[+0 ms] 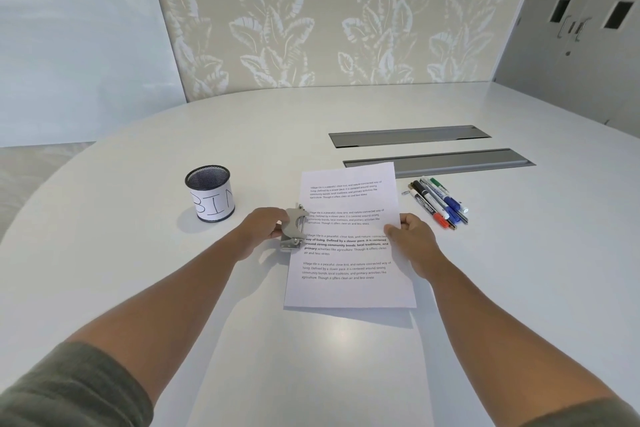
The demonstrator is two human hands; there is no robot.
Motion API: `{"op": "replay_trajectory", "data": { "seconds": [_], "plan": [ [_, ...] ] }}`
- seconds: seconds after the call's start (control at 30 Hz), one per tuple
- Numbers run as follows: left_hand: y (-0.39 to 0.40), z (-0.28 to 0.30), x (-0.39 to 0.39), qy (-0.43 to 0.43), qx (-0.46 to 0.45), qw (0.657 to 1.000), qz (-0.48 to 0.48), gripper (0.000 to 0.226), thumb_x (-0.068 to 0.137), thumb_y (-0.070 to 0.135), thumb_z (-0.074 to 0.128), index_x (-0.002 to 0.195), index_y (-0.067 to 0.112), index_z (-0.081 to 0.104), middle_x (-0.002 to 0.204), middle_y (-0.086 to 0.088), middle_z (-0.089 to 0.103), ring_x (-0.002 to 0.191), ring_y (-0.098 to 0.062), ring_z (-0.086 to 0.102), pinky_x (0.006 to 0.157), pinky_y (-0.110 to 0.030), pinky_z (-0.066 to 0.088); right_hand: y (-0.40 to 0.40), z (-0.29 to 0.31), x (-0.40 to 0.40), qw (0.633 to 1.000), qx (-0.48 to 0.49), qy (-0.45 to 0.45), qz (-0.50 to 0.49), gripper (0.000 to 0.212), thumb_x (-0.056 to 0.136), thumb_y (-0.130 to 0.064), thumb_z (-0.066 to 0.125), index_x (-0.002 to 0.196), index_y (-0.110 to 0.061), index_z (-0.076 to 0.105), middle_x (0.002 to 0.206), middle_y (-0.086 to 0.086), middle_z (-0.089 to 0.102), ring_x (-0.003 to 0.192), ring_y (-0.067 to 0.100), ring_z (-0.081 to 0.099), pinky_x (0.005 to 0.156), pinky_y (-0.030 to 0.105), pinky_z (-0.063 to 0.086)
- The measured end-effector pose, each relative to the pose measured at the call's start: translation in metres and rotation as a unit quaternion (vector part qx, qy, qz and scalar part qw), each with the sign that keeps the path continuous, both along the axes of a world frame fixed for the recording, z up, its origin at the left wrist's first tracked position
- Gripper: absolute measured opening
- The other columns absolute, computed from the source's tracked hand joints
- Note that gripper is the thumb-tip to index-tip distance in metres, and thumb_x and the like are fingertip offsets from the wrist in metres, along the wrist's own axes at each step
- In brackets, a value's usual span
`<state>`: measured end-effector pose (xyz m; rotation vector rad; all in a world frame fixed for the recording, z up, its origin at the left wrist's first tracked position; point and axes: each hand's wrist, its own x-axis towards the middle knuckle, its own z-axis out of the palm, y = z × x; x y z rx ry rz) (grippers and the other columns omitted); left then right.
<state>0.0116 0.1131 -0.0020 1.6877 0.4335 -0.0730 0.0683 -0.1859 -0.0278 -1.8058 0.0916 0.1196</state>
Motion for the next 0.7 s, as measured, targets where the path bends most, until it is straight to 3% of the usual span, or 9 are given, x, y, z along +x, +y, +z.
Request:
{"op": "replay_trajectory", "data": {
  "seconds": [0.13,0.33,0.47,0.57,0.7],
  "plan": [
    [-0.001,0.0,-0.003,0.007,0.014,1.0,0.0,0.015,0.086,0.004,0.054,0.074,0.008,0.061,0.069,-0.001,0.063,0.053,-0.005,0.063,0.069,-0.017,0.054,0.002,-0.001,-0.002,1.0,-0.007,0.004,0.006,0.013,0.088,-0.015,0.066,0.1,-0.014,0.065,0.107,0.013,0.072,0.103,0.03,0.068,0.093,0.046,0.055],
    [-0.006,-0.002,-0.007,0.028,0.057,0.998,0.009,0.007,0.083,0.003,0.055,0.077,0.005,0.053,0.081,-0.013,0.052,0.077,-0.023,0.05,0.082,-0.032,0.049,0.001,-0.006,-0.005,1.0,-0.013,0.02,0.009,0.013,0.089,-0.014,0.066,0.101,-0.016,0.065,0.101,0.003,0.073,0.096,0.023,0.069,0.087,0.038,0.056],
    [-0.01,-0.004,-0.011,0.024,0.049,0.999,0.001,0.007,0.093,0.005,0.056,0.1,0.006,0.055,0.098,-0.01,0.058,0.095,-0.025,0.058,0.081,-0.029,0.054,0.001,-0.008,-0.008,0.999,-0.023,0.027,0.008,0.014,0.088,-0.015,0.065,0.102,-0.017,0.065,0.1,0.001,0.073,0.095,0.022,0.069,0.086,0.037,0.055],
    [-0.014,-0.005,-0.013,0.023,0.062,0.998,0.007,0.008,0.095,0.007,0.056,0.103,0.005,0.055,0.107,-0.013,0.057,0.096,-0.025,0.058,0.082,-0.031,0.056,0.0,-0.008,-0.012,0.999,-0.035,0.026,0.006,0.013,0.088,-0.016,0.064,0.101,-0.018,0.066,0.097,0.0,0.072,0.089,0.021,0.068,0.076,0.032,0.054],
    [-0.018,-0.008,-0.016,0.04,0.092,0.995,0.012,0.005,0.089,0.011,0.057,0.09,0.006,0.056,0.094,-0.012,0.058,0.089,-0.024,0.058,0.079,-0.033,0.052,-0.001,-0.008,-0.016,0.998,-0.049,0.031,0.01,0.012,0.087,-0.018,0.061,0.097,-0.019,0.068,0.089,-0.002,0.072,0.072,0.016,0.064,0.061,0.024,0.047]
  ]
}}
